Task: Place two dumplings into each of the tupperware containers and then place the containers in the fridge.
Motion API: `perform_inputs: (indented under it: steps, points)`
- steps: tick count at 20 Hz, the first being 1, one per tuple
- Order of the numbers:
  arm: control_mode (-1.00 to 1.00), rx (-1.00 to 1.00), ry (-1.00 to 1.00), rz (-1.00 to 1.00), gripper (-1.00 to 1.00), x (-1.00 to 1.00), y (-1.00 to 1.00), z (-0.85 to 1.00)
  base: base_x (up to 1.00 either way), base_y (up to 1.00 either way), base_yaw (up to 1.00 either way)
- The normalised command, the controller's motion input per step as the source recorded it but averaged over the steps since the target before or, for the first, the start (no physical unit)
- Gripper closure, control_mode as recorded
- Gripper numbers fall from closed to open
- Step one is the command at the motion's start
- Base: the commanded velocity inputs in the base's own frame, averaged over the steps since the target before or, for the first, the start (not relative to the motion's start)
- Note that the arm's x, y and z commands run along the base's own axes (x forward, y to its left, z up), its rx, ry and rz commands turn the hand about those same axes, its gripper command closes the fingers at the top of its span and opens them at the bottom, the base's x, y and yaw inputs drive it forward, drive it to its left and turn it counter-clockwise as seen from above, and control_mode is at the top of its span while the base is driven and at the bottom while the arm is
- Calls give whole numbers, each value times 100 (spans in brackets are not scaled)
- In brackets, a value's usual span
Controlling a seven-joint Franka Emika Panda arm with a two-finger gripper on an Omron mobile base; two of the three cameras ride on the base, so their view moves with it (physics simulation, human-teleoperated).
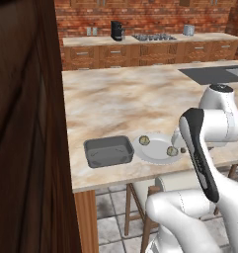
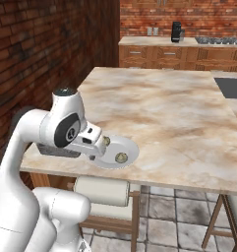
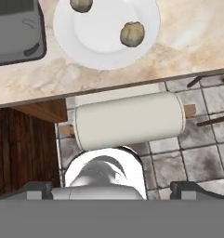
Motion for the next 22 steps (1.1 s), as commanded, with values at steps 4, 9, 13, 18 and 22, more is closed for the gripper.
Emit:
perform_inputs:
  steps: [4,9,13,18,22]
  points:
    - [-100,0,11,-6,-100,59,-38,-71,0,0,0]
    - [-100,0,9,-3,-100,78,-15,-55,0,0,0]
    - [-100,0,9,-4,-100,80,-15,-50,0,0,0]
    - [-100,0,11,-3,-100,64,-27,-37,0,0,0]
    - [-100,0,8,-2,-100,64,-10,-43,0,0,0]
